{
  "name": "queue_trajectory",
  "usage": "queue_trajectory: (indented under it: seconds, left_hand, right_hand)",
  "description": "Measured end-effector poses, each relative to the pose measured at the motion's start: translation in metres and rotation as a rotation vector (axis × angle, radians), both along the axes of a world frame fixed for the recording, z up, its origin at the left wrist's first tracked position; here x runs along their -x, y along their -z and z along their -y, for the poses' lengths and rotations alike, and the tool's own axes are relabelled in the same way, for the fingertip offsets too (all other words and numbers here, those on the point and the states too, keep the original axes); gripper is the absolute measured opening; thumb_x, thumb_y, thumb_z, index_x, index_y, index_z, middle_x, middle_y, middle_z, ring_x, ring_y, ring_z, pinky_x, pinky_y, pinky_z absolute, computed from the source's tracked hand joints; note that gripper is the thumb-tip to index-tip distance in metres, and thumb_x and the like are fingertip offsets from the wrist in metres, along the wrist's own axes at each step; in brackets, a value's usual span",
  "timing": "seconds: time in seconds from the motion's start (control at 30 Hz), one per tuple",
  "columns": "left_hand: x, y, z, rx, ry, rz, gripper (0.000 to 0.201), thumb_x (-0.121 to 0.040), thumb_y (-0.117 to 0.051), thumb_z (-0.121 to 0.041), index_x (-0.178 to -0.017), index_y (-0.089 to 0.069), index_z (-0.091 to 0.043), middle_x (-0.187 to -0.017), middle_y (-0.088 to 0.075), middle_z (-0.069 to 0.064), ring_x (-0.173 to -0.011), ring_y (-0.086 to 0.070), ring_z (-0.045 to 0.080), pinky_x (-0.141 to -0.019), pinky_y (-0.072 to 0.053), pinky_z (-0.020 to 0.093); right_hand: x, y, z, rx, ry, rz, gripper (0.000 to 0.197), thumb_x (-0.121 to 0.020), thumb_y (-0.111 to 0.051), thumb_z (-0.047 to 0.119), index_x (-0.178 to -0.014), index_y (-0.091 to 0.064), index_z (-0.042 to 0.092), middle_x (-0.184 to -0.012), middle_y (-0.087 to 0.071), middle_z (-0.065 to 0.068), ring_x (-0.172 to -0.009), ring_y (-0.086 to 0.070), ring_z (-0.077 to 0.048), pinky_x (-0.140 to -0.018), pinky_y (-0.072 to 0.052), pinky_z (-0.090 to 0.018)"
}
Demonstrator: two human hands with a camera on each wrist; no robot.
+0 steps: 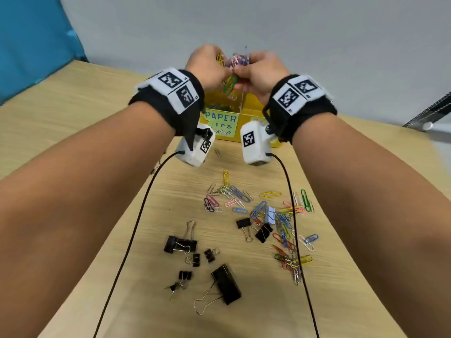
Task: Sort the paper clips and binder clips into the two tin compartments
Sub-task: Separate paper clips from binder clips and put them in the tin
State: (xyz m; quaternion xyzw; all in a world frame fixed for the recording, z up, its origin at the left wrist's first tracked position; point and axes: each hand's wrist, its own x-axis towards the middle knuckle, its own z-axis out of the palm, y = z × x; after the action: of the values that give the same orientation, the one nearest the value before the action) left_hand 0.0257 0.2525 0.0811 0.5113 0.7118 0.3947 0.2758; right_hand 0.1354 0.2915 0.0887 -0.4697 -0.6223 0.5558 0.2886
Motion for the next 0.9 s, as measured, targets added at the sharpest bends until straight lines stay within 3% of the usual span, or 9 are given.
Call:
queue_trajectory:
  seconds: [0.13, 0.23, 0.3, 0.4, 0.47, 0.53, 0.7, 0.8, 0.9]
  left_hand:
    - [-0.003, 0.008, 0.0, 0.186, 0.057, -0.066, 0.004, -0.081, -0.065, -0.011, -0.08, -0.062, -0.013, -0.08, -0.061, 0.009, -0.092, -0.063, 0.03, -0.084, -0.053, 0.036]
    - [-0.002, 0.005, 0.001, 0.19, 0.052, -0.203, 0.037, -0.082, -0.066, -0.013, -0.118, -0.062, -0.007, -0.117, -0.064, 0.015, -0.114, -0.059, 0.029, -0.094, -0.047, 0.034]
    - [-0.001, 0.0, 0.008, 0.102, 0.011, -0.276, 0.042, -0.081, -0.068, -0.018, -0.121, -0.059, -0.01, -0.122, -0.062, 0.01, -0.114, -0.057, 0.024, -0.094, -0.044, 0.029]
    - [-0.004, 0.0, 0.034, -0.006, 0.045, -0.263, 0.021, -0.084, -0.065, -0.018, -0.104, -0.063, -0.014, -0.093, -0.062, -0.001, -0.088, -0.059, 0.016, -0.078, -0.049, 0.026]
    - [-0.008, 0.012, 0.057, 0.139, 0.233, -0.249, 0.01, -0.087, -0.062, -0.016, -0.097, -0.062, -0.015, -0.081, -0.058, -0.004, -0.07, -0.055, 0.01, -0.06, -0.046, 0.021]
    - [-0.014, 0.03, 0.076, 0.416, 0.456, -0.357, 0.016, -0.087, -0.059, -0.013, -0.103, -0.062, -0.013, -0.094, -0.062, 0.005, -0.067, -0.053, 0.012, -0.053, -0.044, 0.02]
    - [-0.023, 0.062, 0.103, 0.594, 0.409, -0.633, 0.04, -0.091, -0.042, 0.0, -0.129, -0.049, -0.009, -0.136, -0.04, 0.014, -0.104, -0.054, 0.03, -0.08, -0.046, 0.033]
    - [-0.034, 0.074, 0.118, 0.646, 0.458, -0.648, 0.039, -0.091, -0.043, -0.006, -0.13, -0.043, -0.008, -0.135, -0.039, 0.014, -0.115, -0.052, 0.034, -0.089, -0.047, 0.038]
    - [-0.058, 0.082, 0.128, 0.603, 0.544, -0.572, 0.042, -0.088, -0.048, -0.004, -0.13, -0.046, -0.006, -0.134, -0.043, 0.015, -0.114, -0.054, 0.031, -0.09, -0.048, 0.034]
  right_hand:
    - [0.004, 0.018, -0.01, 0.133, 0.001, 0.124, 0.024, -0.086, -0.053, -0.005, -0.067, -0.052, 0.01, -0.074, -0.055, -0.008, -0.073, -0.058, -0.022, -0.073, -0.054, -0.038]
    - [-0.003, 0.014, -0.008, 0.141, 0.014, 0.141, 0.013, -0.086, -0.053, 0.0, -0.089, -0.061, 0.01, -0.09, -0.057, -0.009, -0.071, -0.053, -0.02, -0.068, -0.046, -0.034]
    - [-0.013, 0.006, -0.002, 0.081, 0.067, 0.137, 0.02, -0.086, -0.055, 0.005, -0.1, -0.064, 0.015, -0.094, -0.058, -0.005, -0.072, -0.054, -0.017, -0.067, -0.044, -0.029]
    - [-0.048, -0.005, 0.014, 0.017, 0.071, 0.139, 0.019, -0.088, -0.054, 0.005, -0.077, -0.058, 0.02, -0.075, -0.06, 0.002, -0.061, -0.059, -0.011, -0.056, -0.048, -0.022]
    - [-0.082, -0.002, 0.027, 0.029, 0.014, 0.277, 0.018, -0.09, -0.052, 0.006, -0.077, -0.056, 0.018, -0.071, -0.059, 0.001, -0.054, -0.058, -0.01, -0.05, -0.049, -0.021]
    - [-0.114, 0.01, 0.039, 0.062, -0.068, 0.574, 0.008, -0.09, -0.053, 0.006, -0.09, -0.059, 0.012, -0.074, -0.059, -0.003, -0.059, -0.059, -0.014, -0.054, -0.049, -0.026]
    - [-0.166, 0.049, 0.067, 0.069, -0.162, 1.252, 0.028, -0.083, -0.061, 0.008, -0.108, -0.064, -0.005, -0.103, -0.065, -0.022, -0.089, -0.058, -0.028, -0.055, -0.044, -0.029]
    - [-0.171, 0.066, 0.092, 0.089, -0.175, 1.308, 0.018, -0.083, -0.056, 0.008, -0.094, -0.062, -0.004, -0.096, -0.061, -0.022, -0.088, -0.061, -0.031, -0.061, -0.05, -0.033]
    - [-0.16, 0.086, 0.108, 0.07, -0.122, 1.145, 0.028, -0.086, -0.051, 0.006, -0.109, -0.063, -0.005, -0.095, -0.059, -0.019, -0.091, -0.062, -0.029, -0.072, -0.054, -0.039]
